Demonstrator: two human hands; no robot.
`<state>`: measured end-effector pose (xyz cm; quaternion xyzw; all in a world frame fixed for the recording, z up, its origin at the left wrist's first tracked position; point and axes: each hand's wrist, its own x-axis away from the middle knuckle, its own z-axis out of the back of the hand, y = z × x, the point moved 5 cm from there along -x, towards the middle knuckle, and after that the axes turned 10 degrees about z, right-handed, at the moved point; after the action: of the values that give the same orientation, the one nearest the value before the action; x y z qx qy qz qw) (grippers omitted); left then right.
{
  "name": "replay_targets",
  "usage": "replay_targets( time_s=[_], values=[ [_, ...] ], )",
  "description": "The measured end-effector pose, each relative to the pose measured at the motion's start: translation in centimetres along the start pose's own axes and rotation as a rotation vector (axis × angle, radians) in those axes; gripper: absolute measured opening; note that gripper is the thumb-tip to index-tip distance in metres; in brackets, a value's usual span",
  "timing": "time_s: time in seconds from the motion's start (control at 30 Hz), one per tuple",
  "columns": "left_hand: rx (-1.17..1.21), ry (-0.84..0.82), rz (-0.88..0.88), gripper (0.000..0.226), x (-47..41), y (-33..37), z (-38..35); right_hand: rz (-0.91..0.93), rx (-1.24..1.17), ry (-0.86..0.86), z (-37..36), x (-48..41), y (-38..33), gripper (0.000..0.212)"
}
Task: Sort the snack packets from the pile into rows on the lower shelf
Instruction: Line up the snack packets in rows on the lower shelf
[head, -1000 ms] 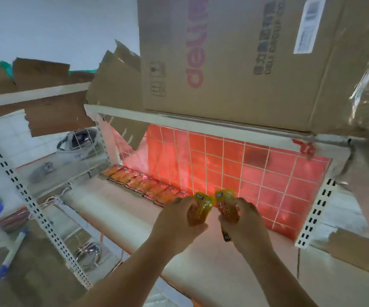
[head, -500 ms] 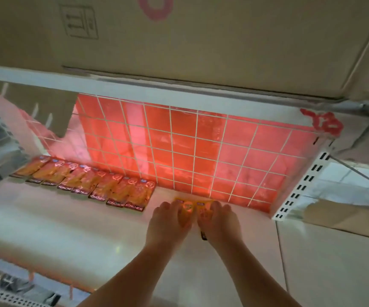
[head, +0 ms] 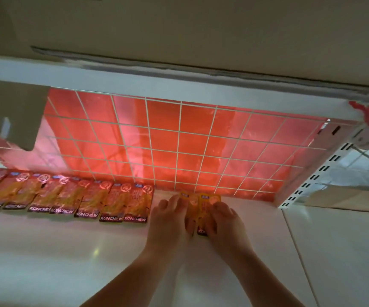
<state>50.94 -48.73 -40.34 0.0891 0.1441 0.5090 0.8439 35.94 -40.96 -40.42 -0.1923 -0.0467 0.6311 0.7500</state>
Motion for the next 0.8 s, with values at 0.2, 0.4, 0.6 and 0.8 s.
replay_targets(
  time_s=[0.2, 0.4, 0.6, 0.8],
  values=[
    [0.034, 0.021, 0.069, 0.043, -0.55, -0.36, -0.28, -0.021, 0.094, -0.051, -0.83, -0.82, -0.24, 0.049],
    [0.004, 0.043, 0.091, 0.046, -0.69, -0.58, -0.63, -0.035, 0.113, -0.061, -0.91, -0.91, -0.09, 0.052],
    [0.013, 0.035, 0.100, 0.050, -0.69, -0.60, -0.57, -0.031, 0.109, -0.044, -0.82, -0.84, -0.11, 0.052],
    [0.020, 0.076, 0.089, 0.051, -0.59, -0.48, -0.51, -0.033, 0.117, -0.041, -1.02, -0.75, 0.18, 0.051]
  ],
)
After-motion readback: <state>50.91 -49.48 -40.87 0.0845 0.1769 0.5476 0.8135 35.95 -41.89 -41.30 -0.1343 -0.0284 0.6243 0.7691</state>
